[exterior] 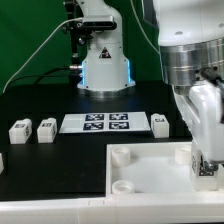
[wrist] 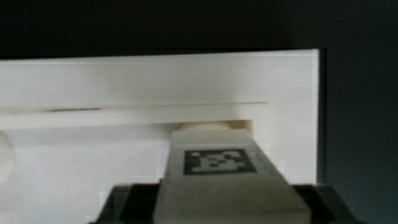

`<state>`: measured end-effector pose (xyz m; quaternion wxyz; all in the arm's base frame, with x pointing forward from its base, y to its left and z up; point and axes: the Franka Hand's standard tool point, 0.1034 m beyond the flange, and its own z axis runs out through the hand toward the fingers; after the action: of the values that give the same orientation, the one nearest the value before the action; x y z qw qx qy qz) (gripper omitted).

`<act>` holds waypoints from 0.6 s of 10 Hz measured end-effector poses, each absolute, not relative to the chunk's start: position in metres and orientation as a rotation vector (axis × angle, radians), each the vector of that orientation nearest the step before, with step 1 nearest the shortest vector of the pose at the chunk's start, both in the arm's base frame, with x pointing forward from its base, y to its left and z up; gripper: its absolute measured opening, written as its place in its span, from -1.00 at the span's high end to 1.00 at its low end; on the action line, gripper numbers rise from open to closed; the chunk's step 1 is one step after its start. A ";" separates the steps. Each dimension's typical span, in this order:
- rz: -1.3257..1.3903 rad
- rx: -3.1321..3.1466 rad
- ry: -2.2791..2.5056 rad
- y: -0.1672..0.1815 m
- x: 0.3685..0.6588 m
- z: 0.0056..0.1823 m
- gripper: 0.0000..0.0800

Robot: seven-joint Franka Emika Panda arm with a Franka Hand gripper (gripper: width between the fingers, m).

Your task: Assemble one leg

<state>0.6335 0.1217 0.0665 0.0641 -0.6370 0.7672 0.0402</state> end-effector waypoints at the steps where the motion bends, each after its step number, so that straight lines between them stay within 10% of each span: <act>1: 0.121 -1.847 2.382 0.122 0.634 0.067 0.27; 3: 0.117 -1.850 2.383 0.121 0.634 0.067 0.27; 5: 0.117 -1.854 2.381 0.122 0.633 0.066 -0.35; 6: 0.117 -1.857 2.379 0.122 0.633 0.066 -0.35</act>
Offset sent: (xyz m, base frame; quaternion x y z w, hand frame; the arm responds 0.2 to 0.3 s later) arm 0.0000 0.0000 0.0000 0.0000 0.0000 0.0000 1.0000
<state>0.6330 0.1221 0.0658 0.0607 -0.6136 0.7863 0.0388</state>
